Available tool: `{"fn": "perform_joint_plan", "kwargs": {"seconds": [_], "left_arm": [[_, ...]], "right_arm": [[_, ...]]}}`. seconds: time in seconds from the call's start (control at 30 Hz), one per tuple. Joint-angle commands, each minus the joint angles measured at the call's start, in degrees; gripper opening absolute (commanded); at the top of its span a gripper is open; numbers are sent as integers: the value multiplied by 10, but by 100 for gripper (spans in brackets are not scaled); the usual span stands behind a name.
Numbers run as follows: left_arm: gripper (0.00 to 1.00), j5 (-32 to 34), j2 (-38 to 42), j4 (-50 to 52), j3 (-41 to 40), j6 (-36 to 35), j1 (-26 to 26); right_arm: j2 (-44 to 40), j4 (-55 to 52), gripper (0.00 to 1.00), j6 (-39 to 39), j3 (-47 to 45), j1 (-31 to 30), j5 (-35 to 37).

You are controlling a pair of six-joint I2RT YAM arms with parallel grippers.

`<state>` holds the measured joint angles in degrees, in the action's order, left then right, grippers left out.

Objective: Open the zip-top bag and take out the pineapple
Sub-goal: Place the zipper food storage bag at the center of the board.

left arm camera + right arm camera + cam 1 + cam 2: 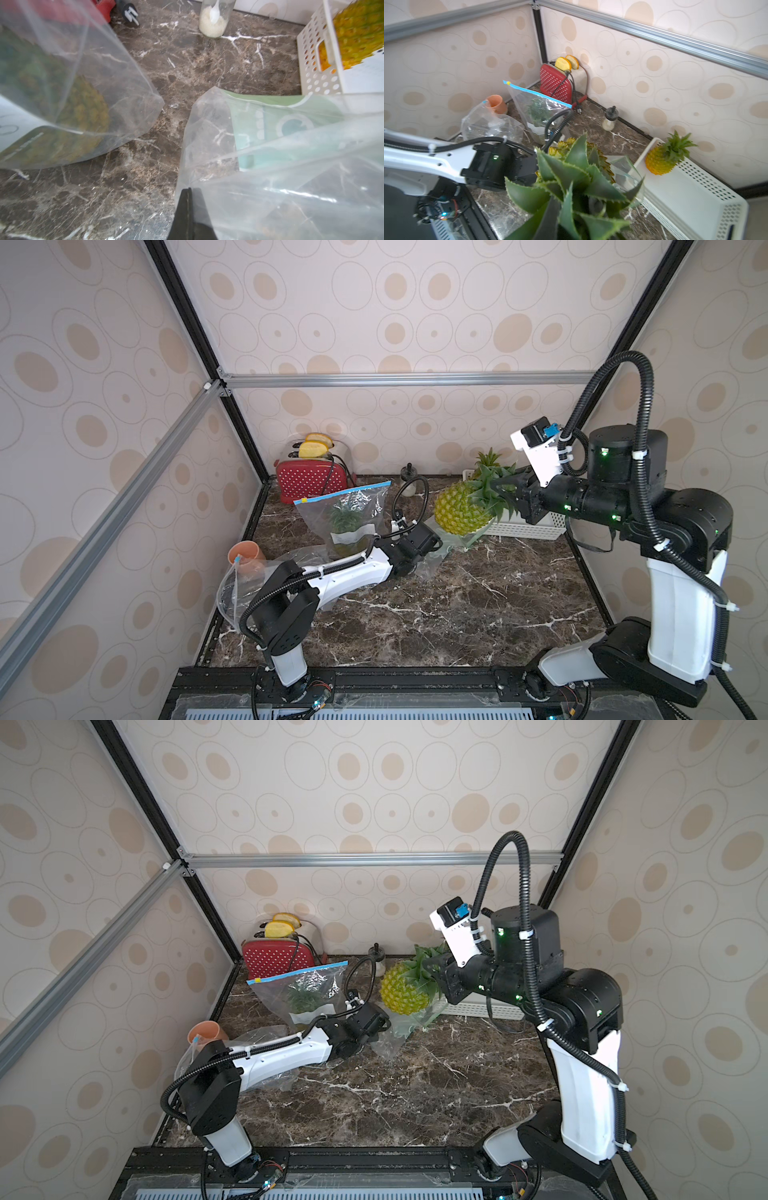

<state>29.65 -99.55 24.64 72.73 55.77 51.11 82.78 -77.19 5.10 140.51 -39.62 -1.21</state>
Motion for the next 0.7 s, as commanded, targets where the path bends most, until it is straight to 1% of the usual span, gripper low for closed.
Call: {"fn": "perform_joint_plan", "kwargs": {"seconds": [0.0, 0.1, 0.23, 0.27, 0.3, 0.37, 0.4, 0.47, 0.5, 0.6, 0.67], "left_arm": [[0, 19, 35, 85, 1, 40, -4], [0, 9, 66, 136, -18, 66, -4], [0, -44, 74, 160, -13, 67, -5], [9, -59, 74, 162, -8, 64, -4], [20, -70, 74, 164, -3, 62, -1], [39, -79, 75, 165, 13, 55, 6], [46, -80, 77, 170, 24, 52, 8], [55, -78, 80, 186, 50, 43, 10], [57, -75, 83, 196, 66, 38, 11], [61, -61, 96, 226, 108, 23, 11], [63, -50, 104, 244, 135, 11, 11]], "right_arm": [[14, 28, 0, -45, 27, 3, 139], [36, 26, 0, -74, 25, 15, 205], [59, 43, 0, -106, 18, 55, 255], [65, 47, 0, -112, 13, 71, 267], [70, 52, 0, -115, 4, 90, 269], [74, 75, 0, -117, -24, 134, 257], [74, 95, 0, -117, -47, 157, 254], [75, 126, 0, -105, -82, 209, 221], [77, 145, 0, -97, -107, 238, 200], [99, 189, 0, -71, -138, 312, 151], [123, 208, 0, -56, -138, 346, 122]]}}
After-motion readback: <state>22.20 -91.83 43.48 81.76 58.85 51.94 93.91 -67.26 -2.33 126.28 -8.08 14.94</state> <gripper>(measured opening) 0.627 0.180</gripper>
